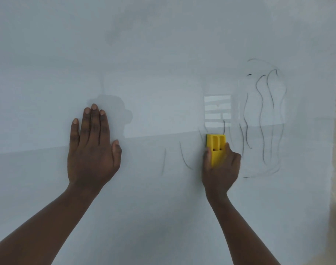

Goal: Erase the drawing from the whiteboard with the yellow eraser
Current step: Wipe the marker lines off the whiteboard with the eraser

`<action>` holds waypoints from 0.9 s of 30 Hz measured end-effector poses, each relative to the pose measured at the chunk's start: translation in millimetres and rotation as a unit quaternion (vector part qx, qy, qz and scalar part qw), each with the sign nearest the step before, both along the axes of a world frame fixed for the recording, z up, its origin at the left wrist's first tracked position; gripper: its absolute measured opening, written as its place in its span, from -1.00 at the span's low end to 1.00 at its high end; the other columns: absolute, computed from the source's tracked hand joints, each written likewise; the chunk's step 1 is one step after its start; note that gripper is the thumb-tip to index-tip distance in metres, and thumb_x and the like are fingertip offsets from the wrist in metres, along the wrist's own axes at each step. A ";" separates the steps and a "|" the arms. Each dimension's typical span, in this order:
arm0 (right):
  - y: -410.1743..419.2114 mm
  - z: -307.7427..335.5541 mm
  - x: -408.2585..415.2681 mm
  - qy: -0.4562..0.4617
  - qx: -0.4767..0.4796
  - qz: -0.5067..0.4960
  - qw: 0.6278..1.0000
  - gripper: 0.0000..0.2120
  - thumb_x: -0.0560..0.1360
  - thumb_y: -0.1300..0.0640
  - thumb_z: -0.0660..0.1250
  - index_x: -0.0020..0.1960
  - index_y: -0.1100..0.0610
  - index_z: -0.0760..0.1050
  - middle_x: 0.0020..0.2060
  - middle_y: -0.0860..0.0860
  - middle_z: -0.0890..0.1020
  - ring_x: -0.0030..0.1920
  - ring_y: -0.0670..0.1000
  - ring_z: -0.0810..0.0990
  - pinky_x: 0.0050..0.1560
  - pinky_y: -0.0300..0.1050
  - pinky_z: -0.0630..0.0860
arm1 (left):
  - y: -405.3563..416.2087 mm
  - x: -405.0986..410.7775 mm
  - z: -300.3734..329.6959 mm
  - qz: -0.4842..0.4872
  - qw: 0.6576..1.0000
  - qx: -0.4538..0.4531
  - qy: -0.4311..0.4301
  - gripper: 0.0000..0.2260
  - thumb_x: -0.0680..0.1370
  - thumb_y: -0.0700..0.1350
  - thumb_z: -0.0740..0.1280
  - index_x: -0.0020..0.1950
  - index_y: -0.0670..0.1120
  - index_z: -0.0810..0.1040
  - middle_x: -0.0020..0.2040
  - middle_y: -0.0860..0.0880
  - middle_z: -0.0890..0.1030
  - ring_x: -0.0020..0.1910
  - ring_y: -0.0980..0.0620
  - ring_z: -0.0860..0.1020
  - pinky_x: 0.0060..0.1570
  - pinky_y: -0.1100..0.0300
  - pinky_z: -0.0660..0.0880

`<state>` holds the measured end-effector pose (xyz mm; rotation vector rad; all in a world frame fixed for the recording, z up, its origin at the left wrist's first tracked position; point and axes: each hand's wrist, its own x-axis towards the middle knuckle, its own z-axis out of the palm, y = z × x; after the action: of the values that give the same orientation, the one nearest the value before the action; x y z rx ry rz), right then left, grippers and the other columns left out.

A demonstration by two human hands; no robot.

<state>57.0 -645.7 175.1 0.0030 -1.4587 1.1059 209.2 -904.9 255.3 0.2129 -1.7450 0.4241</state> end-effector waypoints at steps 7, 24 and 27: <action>-100.1 -7.7 65.3 0.144 0.202 0.054 0.967 -0.46 0.50 -0.13 0.38 0.28 0.25 0.47 -0.10 0.13 0.52 -0.15 0.17 0.47 -0.12 0.02 0.43 | 3.4 5.6 0.8 -0.008 1.000 0.014 -0.014 -0.37 0.62 0.00 0.04 0.61 -0.28 0.01 0.63 -0.28 0.06 0.64 -0.19 0.01 0.61 -0.17 0.00; 56.3 73.3 -43.8 0.147 0.251 -0.033 0.956 -0.47 0.53 -0.16 0.34 0.28 0.24 0.51 -0.12 0.12 0.56 -0.16 0.12 0.49 -0.27 -0.04 0.48 | 129.2 -73.5 73.6 -0.074 0.997 -0.034 -0.012 -0.40 0.61 -0.03 0.06 0.60 -0.27 0.09 0.62 -0.25 0.13 0.63 -0.16 0.08 0.61 -0.13 0.09; 101.7 88.2 -76.6 0.115 0.196 -0.053 0.972 -0.47 0.56 -0.19 0.26 0.31 0.22 0.46 -0.10 0.11 0.51 -0.13 0.09 0.46 -0.31 -0.05 0.51 | 150.3 -88.5 91.9 -0.065 0.997 -0.030 -0.010 -0.39 0.60 -0.03 0.05 0.61 -0.27 0.07 0.63 -0.25 0.13 0.63 -0.16 0.08 0.60 -0.13 0.09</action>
<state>-19.6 -544.0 263.3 0.3186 -1.4277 0.6915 120.6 -754.6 347.2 0.0518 -1.7523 0.3835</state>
